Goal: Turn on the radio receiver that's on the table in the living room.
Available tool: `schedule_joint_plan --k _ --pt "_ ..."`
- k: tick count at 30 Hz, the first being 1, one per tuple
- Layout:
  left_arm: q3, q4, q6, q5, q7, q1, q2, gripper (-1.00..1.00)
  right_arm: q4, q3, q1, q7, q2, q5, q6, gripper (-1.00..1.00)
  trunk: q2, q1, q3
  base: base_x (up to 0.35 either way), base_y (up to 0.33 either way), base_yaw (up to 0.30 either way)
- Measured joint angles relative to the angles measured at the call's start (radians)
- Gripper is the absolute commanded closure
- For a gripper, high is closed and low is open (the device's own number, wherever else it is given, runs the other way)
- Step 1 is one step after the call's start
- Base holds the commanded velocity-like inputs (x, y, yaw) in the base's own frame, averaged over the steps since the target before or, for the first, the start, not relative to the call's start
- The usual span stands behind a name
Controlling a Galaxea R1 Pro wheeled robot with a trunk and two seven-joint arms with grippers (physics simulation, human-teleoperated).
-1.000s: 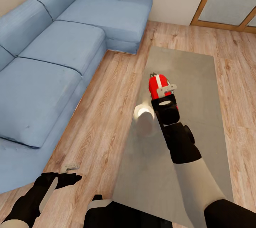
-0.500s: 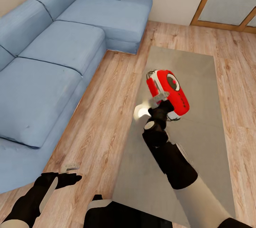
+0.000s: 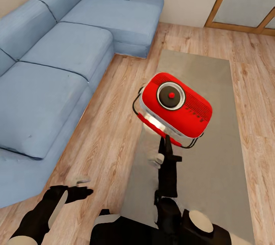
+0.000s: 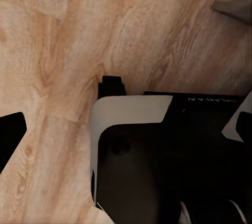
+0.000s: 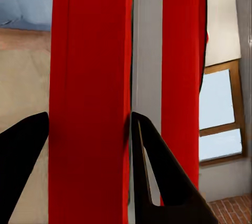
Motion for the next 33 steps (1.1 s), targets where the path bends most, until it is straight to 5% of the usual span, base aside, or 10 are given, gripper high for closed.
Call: schedule_joint_plan --k 4,9,11,18,25,33 --pt "-0.002 -0.046 0.062 -0.001 -0.017 0.0 0.0 -1.0 0.028 0.062 0.035 -0.038 -0.023 -0.004 -0.007 1.0 0.0 0.0 0.0 0.0 0.0 0.0" --pt "-0.006 -0.202 0.238 0.0 -0.065 0.0 0.001 -1.0 0.247 0.19 0.044 -0.13 -0.027 -0.009 -0.007 1.0 0.0 0.0 0.0 0.0 0.0 0.0" --pt "-0.006 -0.231 0.263 0.0 -0.068 0.0 -0.001 -1.0 0.285 0.205 0.048 -0.141 -0.025 -0.026 -0.012 1.0 0.0 0.0 0.0 0.0 0.0 0.0" --pt "-0.008 -0.342 0.303 0.006 -0.091 0.0 0.001 -1.0 0.36 0.221 0.112 -0.154 -0.024 -0.036 -0.02 1.0 0.0 0.0 0.0 0.0 0.0 0.0" --pt "-0.009 -0.396 0.303 0.002 -0.247 0.0 0.012 -1.0 0.452 0.223 0.119 -0.156 -0.017 -0.037 -0.076 1.0 0.0 0.0 0.0 0.0 0.0 0.0" --pt "-0.008 -0.468 0.303 0.006 -0.309 0.0 0.018 -1.0 0.473 0.225 0.139 -0.156 -0.015 -0.042 -0.08 1.0 0.0 0.0 0.0 0.0 0.0 0.0"
